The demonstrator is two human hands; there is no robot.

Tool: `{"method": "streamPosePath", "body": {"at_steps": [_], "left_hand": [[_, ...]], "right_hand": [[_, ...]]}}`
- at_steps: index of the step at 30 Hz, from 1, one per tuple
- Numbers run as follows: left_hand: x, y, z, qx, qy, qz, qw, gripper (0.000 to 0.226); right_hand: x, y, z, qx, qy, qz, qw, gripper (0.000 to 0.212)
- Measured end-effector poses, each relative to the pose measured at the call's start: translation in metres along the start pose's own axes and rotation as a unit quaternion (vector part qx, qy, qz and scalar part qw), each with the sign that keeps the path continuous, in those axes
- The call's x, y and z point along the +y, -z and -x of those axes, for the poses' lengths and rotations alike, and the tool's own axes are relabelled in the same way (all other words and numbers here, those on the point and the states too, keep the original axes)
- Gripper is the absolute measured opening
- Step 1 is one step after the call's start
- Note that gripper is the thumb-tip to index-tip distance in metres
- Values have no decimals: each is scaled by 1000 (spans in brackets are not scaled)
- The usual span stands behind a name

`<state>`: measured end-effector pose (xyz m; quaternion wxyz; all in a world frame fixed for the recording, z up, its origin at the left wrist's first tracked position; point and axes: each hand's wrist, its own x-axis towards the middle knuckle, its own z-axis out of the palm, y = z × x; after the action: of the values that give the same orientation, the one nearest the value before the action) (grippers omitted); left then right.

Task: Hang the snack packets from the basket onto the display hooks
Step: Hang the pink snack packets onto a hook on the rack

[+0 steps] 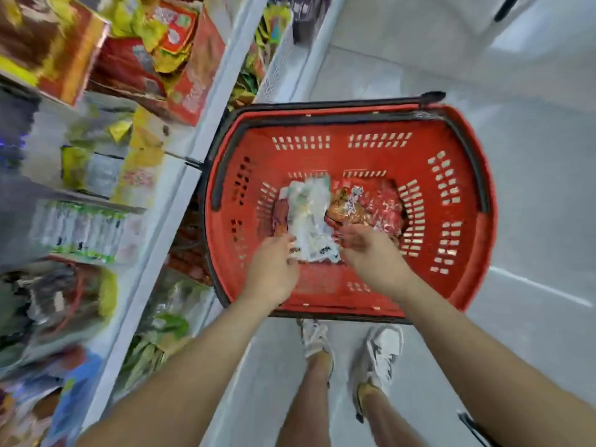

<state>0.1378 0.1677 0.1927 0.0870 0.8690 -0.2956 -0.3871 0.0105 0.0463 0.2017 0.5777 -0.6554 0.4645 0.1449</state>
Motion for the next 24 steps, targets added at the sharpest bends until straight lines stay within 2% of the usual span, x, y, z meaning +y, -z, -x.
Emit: {"method": "streamPosePath", "body": {"at_steps": [3,6,10,13,15,20,22,24], "left_hand": [[-34,-39,-76,-4,35,-42,999,62],[-62,-77,-139,-42,88,-91,991,82],[-87,-117,-208,-24,122,-142,982,85],[-98,-133,-243,-13,127,-159,979,90],[-102,-143,-254,-6,130,-173,976,84],[-108,-144,-255,50,74,-222,971,44],[-103,-129,-247,63,36,-242,968,34],[-83,-111,-229,53,-15,-275,960,37]], "right_hand": [[30,-37,-65,-12,-21,-25,999,49],[60,-68,-118,-26,-38,-12,999,53],[80,-86,-174,-67,-79,-66,993,53],[87,-90,-201,-54,-108,-142,982,50],[89,-91,-211,-49,-121,-179,975,50],[89,-86,-208,-26,-162,-268,949,52],[86,-82,-203,-43,-182,-338,923,48],[80,-76,-197,-71,-202,-401,890,42]]}}
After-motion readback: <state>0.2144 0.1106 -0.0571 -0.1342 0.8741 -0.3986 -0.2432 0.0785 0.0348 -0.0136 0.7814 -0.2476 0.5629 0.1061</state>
